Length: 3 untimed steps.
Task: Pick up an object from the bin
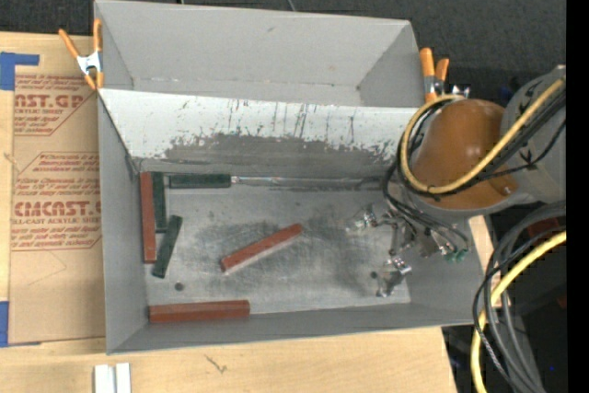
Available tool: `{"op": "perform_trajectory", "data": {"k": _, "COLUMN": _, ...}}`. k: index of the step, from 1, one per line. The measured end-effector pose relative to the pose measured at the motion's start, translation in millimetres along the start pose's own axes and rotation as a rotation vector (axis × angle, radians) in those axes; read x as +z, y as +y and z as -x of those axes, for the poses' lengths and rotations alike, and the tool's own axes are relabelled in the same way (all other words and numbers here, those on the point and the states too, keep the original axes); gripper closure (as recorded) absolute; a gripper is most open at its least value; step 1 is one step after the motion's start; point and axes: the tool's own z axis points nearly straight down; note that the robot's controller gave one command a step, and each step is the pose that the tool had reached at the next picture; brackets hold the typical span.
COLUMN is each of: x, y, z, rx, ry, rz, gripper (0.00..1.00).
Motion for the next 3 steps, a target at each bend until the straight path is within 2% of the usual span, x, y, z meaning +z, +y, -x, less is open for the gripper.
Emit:
{"op": "perform_trajectory", "data": {"k": 1, "x": 32, "y": 51, "z": 36.2, "rx": 0.146, "ry": 0.001, "rz": 0.001, "gripper": 0.00}}
{"op": "perform_trajectory", "data": {"k": 2, "x": 36, "y": 45, "z": 63.4, "rx": 0.070, "ry": 0.000, "rz": 0.005, "gripper": 0.00}}
{"op": "perform_trajectory", "data": {"k": 3, "x": 34, "y": 87, "z": 71.0, "rx": 0.125, "ry": -0.006, "rz": -0.004, "gripper": 1.00}}
